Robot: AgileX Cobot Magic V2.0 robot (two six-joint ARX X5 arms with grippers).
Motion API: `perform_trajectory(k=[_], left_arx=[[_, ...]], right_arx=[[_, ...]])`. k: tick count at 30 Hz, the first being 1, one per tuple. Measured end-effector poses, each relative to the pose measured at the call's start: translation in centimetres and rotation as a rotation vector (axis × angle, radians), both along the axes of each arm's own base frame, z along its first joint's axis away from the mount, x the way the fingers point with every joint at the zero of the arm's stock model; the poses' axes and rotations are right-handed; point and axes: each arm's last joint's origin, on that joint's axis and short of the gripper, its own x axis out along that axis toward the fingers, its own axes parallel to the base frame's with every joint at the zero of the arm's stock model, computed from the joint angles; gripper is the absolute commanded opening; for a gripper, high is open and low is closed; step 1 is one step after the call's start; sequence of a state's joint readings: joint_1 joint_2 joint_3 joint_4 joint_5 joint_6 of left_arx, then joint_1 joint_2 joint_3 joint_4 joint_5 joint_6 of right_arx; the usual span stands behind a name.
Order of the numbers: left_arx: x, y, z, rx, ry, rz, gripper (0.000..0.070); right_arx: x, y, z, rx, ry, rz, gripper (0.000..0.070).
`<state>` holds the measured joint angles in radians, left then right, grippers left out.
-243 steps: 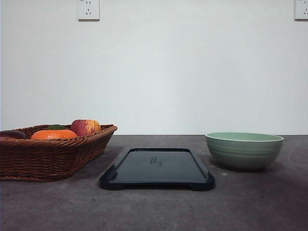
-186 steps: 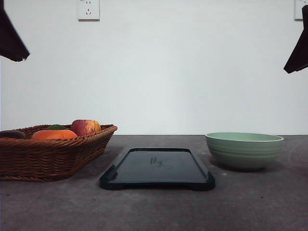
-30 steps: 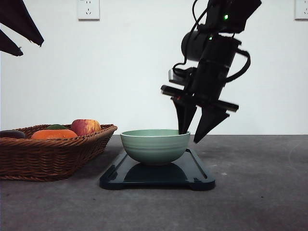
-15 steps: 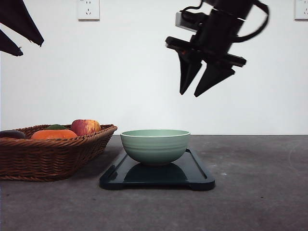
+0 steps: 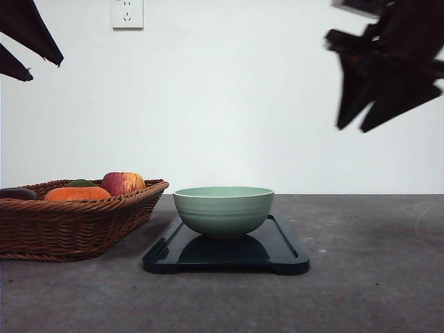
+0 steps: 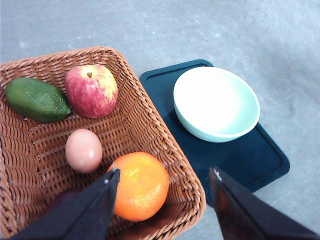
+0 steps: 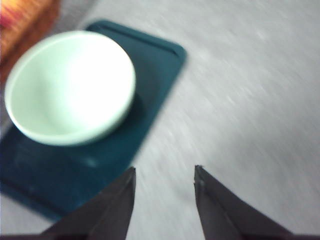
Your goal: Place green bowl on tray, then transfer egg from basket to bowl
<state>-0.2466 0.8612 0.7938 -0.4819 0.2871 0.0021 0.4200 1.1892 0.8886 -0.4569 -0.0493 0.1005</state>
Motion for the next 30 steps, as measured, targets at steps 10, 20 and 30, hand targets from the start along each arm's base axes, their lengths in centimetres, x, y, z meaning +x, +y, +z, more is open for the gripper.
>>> perform_trajectory(k=[10,20,30], left_arx=[[2.7,-0.6,0.9,-0.023,0.123,0.071,0.0363],[8.9,-1.9,2.8,0.127,0.371,0.146,0.0390],[14.1,-3.1,1.6,0.202,0.495,0.130,0.0473]], right_arx=[[-1.2,-0.6,0.6,-0.007,0.019,-0.002,0.0227],[-1.2,-0.6,0.7,-0.006,0.016,-0.002,0.0227],[-1.2,-0.6,0.7,-0.005,0.017,-0.003,0.0227]])
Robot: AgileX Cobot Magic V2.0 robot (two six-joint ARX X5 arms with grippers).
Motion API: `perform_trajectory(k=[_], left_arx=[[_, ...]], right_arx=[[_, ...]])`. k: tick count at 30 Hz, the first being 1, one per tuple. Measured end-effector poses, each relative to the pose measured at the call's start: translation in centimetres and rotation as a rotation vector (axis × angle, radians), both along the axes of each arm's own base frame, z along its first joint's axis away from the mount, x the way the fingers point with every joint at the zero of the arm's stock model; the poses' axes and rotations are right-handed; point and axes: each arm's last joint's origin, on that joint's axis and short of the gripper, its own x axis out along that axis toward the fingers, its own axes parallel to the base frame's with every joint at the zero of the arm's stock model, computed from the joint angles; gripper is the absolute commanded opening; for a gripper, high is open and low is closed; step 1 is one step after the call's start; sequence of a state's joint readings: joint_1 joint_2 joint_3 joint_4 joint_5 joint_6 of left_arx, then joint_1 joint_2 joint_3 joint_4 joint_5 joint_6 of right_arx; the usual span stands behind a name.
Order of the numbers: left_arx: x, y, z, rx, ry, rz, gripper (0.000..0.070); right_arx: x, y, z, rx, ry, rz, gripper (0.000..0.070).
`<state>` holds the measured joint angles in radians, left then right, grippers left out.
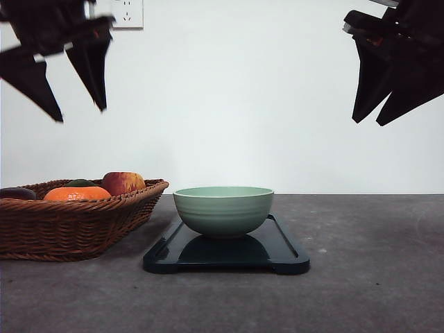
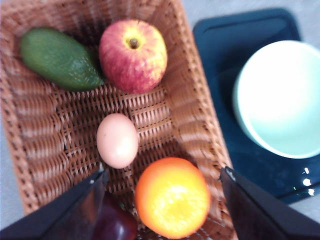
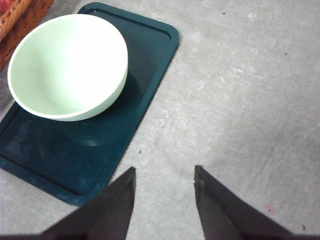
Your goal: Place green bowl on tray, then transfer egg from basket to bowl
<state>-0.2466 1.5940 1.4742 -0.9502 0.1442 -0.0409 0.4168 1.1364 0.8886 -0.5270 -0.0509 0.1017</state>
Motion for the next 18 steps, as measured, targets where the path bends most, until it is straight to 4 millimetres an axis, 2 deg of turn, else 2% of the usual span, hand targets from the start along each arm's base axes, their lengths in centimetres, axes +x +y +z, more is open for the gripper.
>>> perform_trajectory(k=[4,7,12,18], left_arx=[[1.1,-0.1,-1.6,0.075,0.037,0.027,0.0478],[1.8,-0.2,-2.9,0.111,0.065,0.029,0.0519],[3.0,-0.5,-4.8,0.124,0.102,0.021,0.0519],[3.9,-0.7,-6.0,0.127,0.109,0.020,0.0517]], right_arx=[[0.0,0.0,0.0,0.000,0.000,0.000,0.0227],[0.0,0.0,0.0,0.000,0.000,0.000,0.0227],[0.0,0.0,0.0,0.000,0.000,0.000,0.0227],[0.0,0.0,0.0,0.000,0.000,0.000,0.0227]])
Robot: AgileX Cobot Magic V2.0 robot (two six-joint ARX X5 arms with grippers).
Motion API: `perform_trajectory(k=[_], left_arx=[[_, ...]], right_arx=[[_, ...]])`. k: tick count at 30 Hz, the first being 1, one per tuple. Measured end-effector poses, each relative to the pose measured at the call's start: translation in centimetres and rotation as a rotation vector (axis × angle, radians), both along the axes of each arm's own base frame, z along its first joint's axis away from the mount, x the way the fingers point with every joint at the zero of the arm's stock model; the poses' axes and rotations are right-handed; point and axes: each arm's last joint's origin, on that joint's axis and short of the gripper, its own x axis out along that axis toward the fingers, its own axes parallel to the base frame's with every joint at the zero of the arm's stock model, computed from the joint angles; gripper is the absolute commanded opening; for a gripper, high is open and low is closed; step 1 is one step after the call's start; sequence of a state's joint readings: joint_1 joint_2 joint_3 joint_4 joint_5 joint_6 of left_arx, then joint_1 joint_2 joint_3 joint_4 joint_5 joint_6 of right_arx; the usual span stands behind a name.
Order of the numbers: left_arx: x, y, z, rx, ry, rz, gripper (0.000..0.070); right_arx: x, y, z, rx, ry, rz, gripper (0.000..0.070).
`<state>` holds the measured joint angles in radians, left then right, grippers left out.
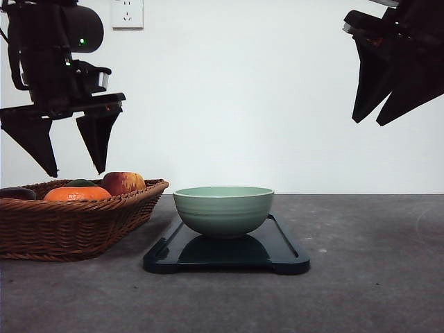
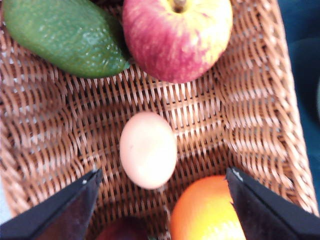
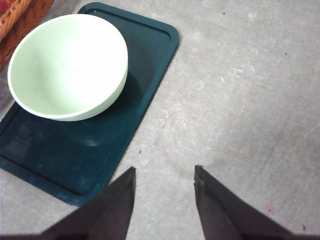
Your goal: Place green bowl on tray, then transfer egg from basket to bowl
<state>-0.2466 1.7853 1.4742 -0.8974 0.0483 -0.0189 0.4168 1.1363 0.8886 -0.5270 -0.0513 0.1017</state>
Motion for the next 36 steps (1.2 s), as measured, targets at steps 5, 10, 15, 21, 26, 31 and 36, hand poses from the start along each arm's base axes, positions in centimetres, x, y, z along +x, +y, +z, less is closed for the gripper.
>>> perform_trajectory(k=[5,10,15,21,26,31,36], left_arx=[[0.7,-0.2,-1.5,0.010,0.038,0.000,0.0514],[1.2,-0.3,-3.1,0.020,0.078,0.000,0.0513],[1.7,-0.4,-3.5,0.016,0.060,0.000,0.0512],[1.8,-0.4,-3.5,0.019,0.044,0.003,0.0512],[1.9,-0.4,-3.5,0.036,0.041,0.009,0.0513],[1.9,-0.4,-3.6,0.036,0.041,0.009,0.0512],[2.1,-0.4,-4.1,0.040,0.056,0.009,0.0512]], right_arx=[[0.0,0.0,0.0,0.000,0.000,0.000,0.0227],[0.0,0.0,0.0,0.000,0.000,0.000,0.0227],[0.0,0.0,0.0,0.000,0.001,0.000,0.0227],[0.0,0.0,0.0,-0.002,0.005,0.000,0.0227],[0.0,0.0,0.0,-0.002,0.005,0.000,0.0227],[0.0,0.0,0.0,-0.002,0.005,0.000,0.0227],[0.0,0.0,0.0,-0.002,0.005,0.000,0.0227]])
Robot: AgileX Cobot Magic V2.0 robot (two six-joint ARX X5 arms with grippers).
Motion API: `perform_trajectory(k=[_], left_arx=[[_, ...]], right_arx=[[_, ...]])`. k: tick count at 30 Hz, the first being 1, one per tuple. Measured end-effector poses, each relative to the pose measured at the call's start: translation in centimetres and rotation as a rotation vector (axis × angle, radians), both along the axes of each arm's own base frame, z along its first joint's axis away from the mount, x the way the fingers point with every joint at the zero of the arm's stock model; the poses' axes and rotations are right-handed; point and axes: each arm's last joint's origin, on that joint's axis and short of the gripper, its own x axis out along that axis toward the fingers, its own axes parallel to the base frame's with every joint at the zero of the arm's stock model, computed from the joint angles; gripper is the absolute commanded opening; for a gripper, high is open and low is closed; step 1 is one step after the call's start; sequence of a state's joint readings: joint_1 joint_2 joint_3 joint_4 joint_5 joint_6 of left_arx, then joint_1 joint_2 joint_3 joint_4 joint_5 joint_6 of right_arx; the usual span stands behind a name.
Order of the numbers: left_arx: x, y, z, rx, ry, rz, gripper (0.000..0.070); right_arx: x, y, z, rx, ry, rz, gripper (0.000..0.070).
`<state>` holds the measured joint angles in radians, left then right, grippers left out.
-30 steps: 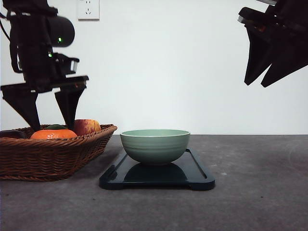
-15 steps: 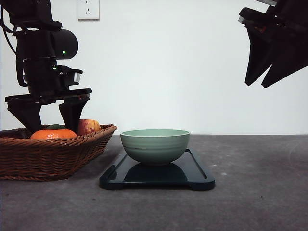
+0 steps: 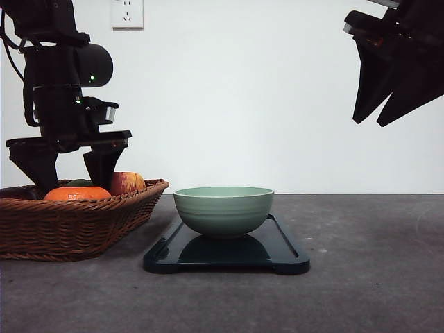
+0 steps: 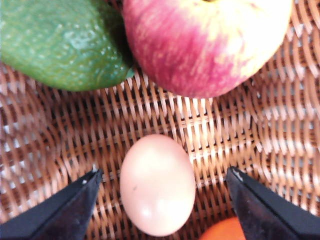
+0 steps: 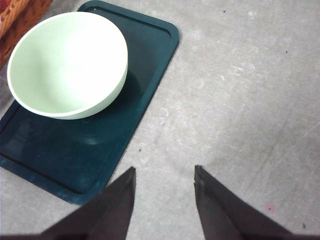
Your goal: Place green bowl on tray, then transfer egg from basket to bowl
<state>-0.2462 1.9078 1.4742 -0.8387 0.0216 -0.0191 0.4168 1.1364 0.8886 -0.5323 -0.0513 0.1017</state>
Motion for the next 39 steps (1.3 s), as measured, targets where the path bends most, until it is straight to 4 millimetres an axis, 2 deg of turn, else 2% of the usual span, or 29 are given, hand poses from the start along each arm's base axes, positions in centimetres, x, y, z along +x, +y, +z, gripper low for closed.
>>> perform_trajectory(k=[16,18,22,27,34,39], left_arx=[[0.24,-0.06,-0.76,0.002,0.018,0.011,0.0504],[0.26,-0.06,-0.77,0.002,0.018,0.011,0.0484],[0.26,-0.06,-0.77,0.001,0.017,0.011,0.0369],[0.23,-0.06,-0.78,0.002,0.021,0.011,0.0327],[0.19,-0.05,-0.79,0.003,0.025,0.011,0.0186],[0.19,-0.05,-0.79,0.001,0.026,0.018,0.0187]], right_arx=[[0.00,0.00,0.00,0.000,0.000,0.000,0.0227],[0.00,0.00,-0.01,0.000,0.001,0.000,0.0227],[-0.01,0.00,0.00,0.000,0.000,0.000,0.0227],[0.00,0.00,-0.01,0.000,0.001,0.000,0.0227],[-0.01,0.00,-0.01,0.002,0.002,-0.002,0.0227],[-0.01,0.00,0.00,0.004,0.003,-0.005,0.0227]])
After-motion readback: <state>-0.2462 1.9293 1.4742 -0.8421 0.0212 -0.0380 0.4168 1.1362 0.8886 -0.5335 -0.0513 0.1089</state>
